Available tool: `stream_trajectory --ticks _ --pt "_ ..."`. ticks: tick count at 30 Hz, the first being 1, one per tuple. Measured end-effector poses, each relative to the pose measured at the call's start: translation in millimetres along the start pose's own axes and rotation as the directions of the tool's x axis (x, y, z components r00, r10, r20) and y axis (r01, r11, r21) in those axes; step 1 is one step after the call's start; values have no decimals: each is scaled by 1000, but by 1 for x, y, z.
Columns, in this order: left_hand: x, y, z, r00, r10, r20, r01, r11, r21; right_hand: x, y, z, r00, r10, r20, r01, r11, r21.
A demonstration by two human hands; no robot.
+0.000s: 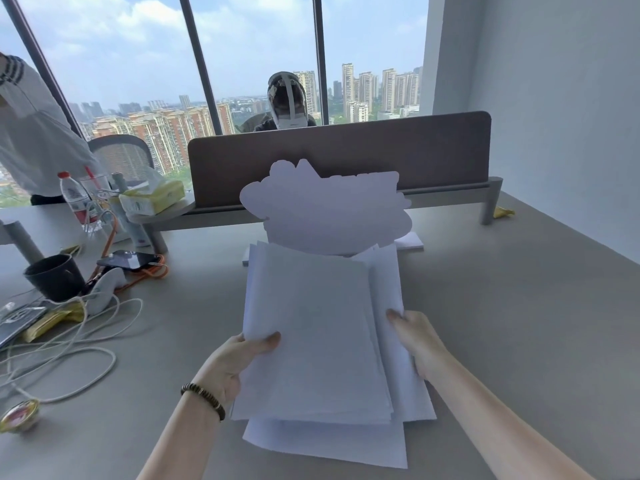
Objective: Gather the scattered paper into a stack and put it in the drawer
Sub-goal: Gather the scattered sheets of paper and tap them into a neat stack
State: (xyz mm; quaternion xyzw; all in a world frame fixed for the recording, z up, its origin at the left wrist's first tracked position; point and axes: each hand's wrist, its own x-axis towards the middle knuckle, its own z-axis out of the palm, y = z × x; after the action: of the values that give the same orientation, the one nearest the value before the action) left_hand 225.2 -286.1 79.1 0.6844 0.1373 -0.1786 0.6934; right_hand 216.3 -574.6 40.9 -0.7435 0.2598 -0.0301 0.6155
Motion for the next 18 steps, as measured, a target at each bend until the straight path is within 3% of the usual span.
stream_trajectory --ticks 4,8,10,13,16,18 --pt "3 -1 9 999 33 -15 -31 994 107 -4 -8 0 951 143 276 -166 984 62" --pt "8 -6 19 988 155 -20 -143 948 285 -2 -1 2 936 68 346 -85 996 32" --pt "11 -9 23 965 256 -61 -208 883 422 -4 -1 0 925 39 379 -60 997 43" --pt "11 -10 29 916 364 -169 -139 682 718 -7 -4 -2 913 44 406 -82 994 77" --pt "14 -10 30 896 412 -166 -185 687 703 -8 -3 -3 922 48 384 -92 991 97" --pt "15 -10 30 924 352 -151 -212 798 565 -12 -5 -3 927 29 373 -70 993 98"
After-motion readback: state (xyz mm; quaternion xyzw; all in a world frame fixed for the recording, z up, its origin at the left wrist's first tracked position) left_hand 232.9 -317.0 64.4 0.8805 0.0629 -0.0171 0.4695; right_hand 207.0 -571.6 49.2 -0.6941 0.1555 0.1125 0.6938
